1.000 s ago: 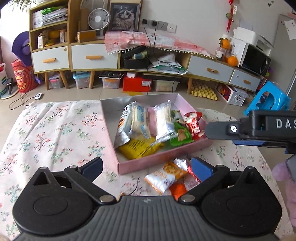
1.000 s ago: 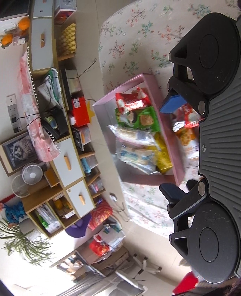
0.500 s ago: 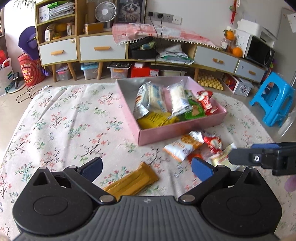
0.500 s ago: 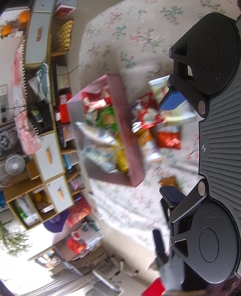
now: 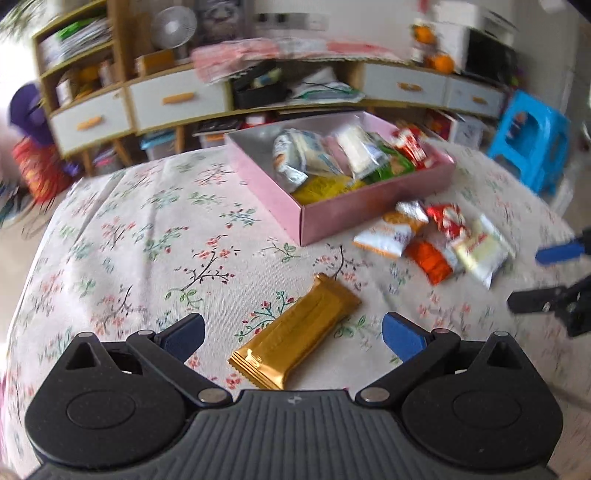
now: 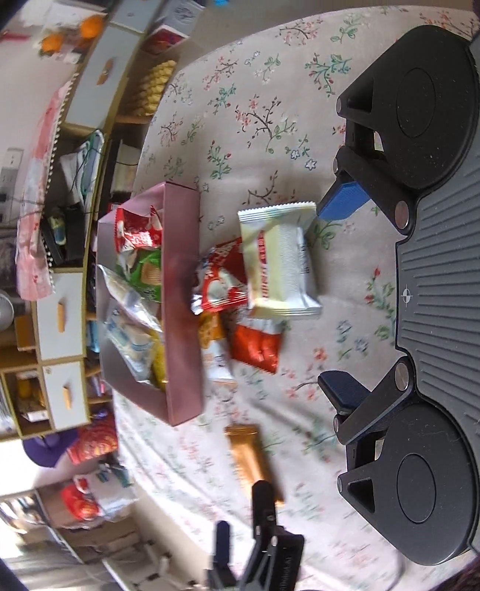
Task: Organize snacks
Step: 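Move both open tools back over the gold bar and cream biscuit packet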
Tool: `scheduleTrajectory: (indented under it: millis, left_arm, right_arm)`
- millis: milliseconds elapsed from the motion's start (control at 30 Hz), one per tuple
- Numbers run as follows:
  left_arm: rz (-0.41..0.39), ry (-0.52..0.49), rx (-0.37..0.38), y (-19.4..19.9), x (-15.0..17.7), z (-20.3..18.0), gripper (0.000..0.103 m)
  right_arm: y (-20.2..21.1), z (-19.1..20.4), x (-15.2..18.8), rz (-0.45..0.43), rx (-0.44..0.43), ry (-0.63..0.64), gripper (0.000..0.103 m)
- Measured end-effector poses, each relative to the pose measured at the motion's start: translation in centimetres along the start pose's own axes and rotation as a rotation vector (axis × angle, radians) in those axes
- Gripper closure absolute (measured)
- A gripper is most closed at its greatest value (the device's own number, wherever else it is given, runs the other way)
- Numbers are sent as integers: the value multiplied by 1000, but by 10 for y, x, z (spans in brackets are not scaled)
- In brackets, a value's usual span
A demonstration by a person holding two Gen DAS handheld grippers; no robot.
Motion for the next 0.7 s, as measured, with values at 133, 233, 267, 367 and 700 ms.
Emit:
scheduleTrajectory:
  millis: [133,233,267,367,700]
  left_arm:
    - [26,-54,9,-14,5,2,1]
    - [50,-42,9,-21,4,3,2]
    - [55,-43,14,-22,4,3,2]
    - [72,-53,21,-24,5,1,3]
    - [141,-40,54,-26,14,-9,8]
  right_arm:
    - [-5,-3,3,-14,33,23,12]
    - [-11,-13,0,-30,56,-15,12]
    - [-13,-16,-2,-36,52,-38,12]
    - [-23,-21,-6,-32,33,-82,12]
    - [-47,-29,-5,13,83,-63,12]
Point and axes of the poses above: each gripper's, at about its wrist camera, not at the fingertips, and y roughly against the way its jaws point, z to its left, x to its underside, the point moved 4 cm from there along -y, roughly the way its jaws point, and after that the axes turned 8 degrees about y, right-handed, at the moved point
